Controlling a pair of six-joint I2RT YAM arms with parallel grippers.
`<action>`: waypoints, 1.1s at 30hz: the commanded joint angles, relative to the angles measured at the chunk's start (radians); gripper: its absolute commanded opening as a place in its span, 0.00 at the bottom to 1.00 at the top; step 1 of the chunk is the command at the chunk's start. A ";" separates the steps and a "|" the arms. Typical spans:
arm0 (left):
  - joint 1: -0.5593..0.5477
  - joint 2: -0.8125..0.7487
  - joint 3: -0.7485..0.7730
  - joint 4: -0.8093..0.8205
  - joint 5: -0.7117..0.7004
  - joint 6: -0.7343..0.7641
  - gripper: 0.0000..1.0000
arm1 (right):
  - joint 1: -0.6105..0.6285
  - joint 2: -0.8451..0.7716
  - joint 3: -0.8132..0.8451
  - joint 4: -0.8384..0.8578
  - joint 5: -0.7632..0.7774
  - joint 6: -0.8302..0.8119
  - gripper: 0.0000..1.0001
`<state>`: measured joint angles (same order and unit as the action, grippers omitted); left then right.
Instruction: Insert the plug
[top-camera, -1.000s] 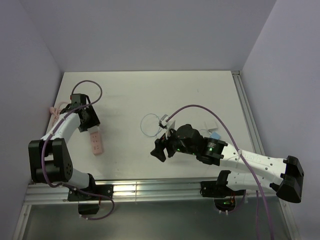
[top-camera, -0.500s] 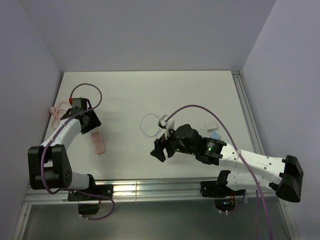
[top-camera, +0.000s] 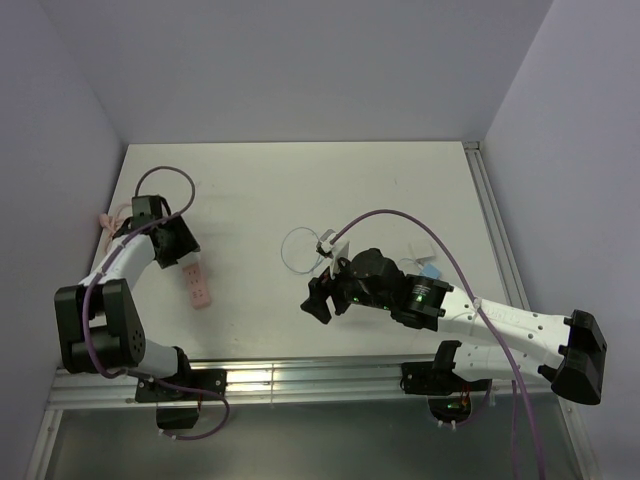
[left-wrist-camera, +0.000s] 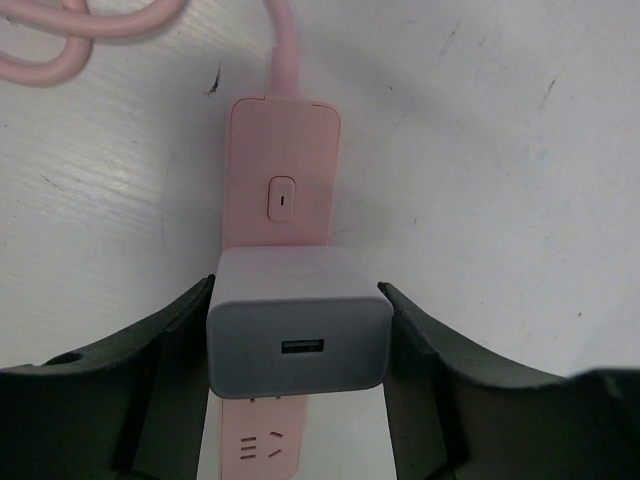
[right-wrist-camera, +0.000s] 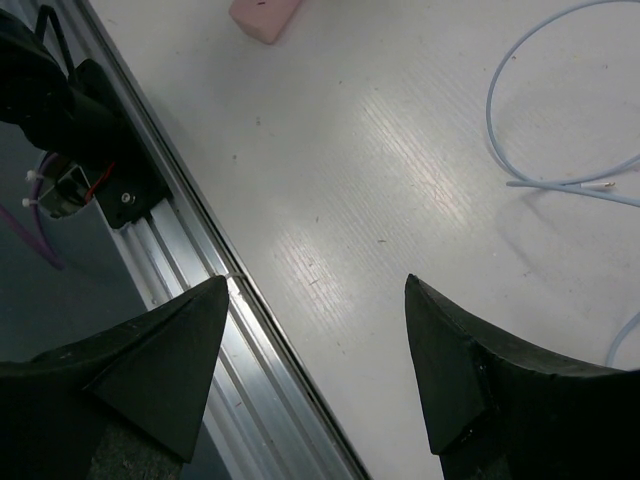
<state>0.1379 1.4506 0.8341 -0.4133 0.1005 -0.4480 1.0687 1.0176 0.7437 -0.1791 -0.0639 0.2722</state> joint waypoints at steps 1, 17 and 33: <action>-0.107 0.189 -0.079 -0.047 0.152 -0.092 0.00 | -0.004 -0.002 -0.004 0.040 0.013 -0.004 0.78; -0.239 0.180 -0.099 -0.048 0.084 -0.138 0.00 | -0.004 -0.014 -0.003 0.021 0.042 -0.008 0.78; -0.208 0.010 -0.056 -0.090 -0.012 -0.130 0.99 | -0.004 0.029 0.025 -0.002 0.044 -0.016 0.78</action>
<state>-0.0662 1.4860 0.7891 -0.4183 0.1005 -0.5655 1.0687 1.0370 0.7441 -0.1886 -0.0414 0.2684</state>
